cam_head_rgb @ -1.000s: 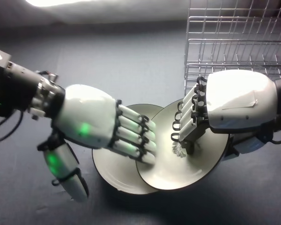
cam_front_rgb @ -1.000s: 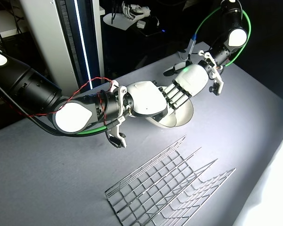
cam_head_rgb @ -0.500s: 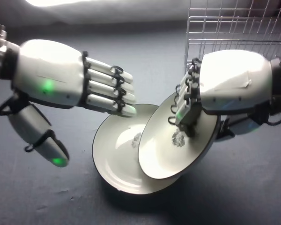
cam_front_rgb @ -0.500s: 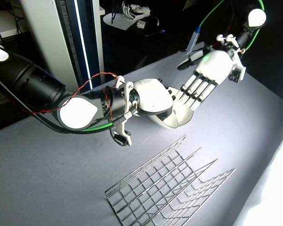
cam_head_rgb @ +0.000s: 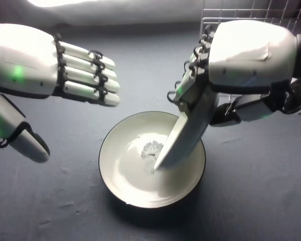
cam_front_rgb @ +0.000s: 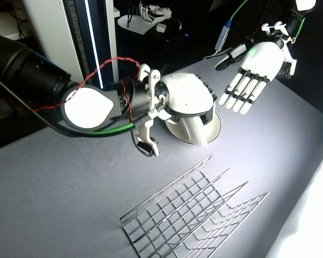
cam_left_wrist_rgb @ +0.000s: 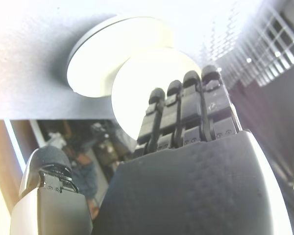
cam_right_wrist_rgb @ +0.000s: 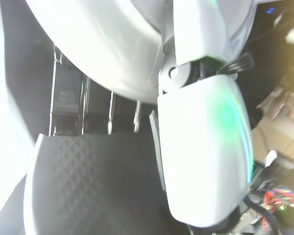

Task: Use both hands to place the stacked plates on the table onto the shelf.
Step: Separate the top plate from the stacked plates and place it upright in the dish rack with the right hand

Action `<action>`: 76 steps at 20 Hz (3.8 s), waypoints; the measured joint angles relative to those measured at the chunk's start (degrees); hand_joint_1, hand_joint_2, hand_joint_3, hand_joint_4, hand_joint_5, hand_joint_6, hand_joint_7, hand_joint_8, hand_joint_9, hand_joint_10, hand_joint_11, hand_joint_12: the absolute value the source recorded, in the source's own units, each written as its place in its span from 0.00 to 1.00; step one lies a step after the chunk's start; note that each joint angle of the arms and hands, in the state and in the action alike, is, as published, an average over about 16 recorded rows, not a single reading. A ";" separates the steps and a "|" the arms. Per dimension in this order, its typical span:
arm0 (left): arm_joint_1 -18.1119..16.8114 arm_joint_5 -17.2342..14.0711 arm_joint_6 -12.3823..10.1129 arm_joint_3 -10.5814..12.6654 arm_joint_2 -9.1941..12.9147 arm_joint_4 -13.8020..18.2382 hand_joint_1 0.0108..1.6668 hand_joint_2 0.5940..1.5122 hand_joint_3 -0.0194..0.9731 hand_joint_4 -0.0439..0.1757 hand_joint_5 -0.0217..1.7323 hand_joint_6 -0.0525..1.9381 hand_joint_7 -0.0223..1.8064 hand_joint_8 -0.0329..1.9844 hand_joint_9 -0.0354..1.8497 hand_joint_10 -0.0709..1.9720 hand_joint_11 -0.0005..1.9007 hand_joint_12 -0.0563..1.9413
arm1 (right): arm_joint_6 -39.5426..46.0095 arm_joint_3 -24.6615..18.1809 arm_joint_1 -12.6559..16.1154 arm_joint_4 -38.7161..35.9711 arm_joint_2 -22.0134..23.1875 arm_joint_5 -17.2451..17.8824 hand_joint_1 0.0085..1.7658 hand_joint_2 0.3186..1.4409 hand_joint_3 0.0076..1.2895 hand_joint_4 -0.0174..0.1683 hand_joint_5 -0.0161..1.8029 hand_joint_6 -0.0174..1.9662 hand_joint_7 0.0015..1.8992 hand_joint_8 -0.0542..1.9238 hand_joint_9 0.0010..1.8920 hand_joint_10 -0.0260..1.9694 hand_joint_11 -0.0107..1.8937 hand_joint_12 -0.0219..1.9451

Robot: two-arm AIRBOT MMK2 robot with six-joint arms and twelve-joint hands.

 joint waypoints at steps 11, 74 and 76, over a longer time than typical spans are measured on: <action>-1.81 -0.39 -1.15 3.28 2.24 0.38 0.00 0.45 0.04 0.21 0.02 0.03 0.02 0.02 0.03 0.04 0.01 0.03 | 0.61 -3.41 6.73 18.61 2.27 -9.48 0.78 0.55 0.00 0.07 0.54 0.48 0.59 0.40 0.55 0.51 0.49 0.61; 9.34 2.39 2.85 -0.20 2.05 -9.68 0.00 0.44 0.04 0.21 0.02 0.03 0.02 0.02 0.03 0.04 0.01 0.03 | 0.37 8.19 -2.68 52.15 5.76 -13.10 0.70 0.64 0.00 0.06 0.33 0.28 0.37 0.25 0.32 0.35 0.22 0.67; 10.85 2.90 3.61 -1.26 1.72 -10.72 0.00 0.45 0.04 0.21 0.02 0.03 0.02 0.02 0.03 0.04 0.01 0.03 | 0.35 8.14 -2.91 51.46 5.84 -12.72 0.66 0.64 0.00 0.06 0.28 0.22 0.31 0.19 0.26 0.28 0.16 0.62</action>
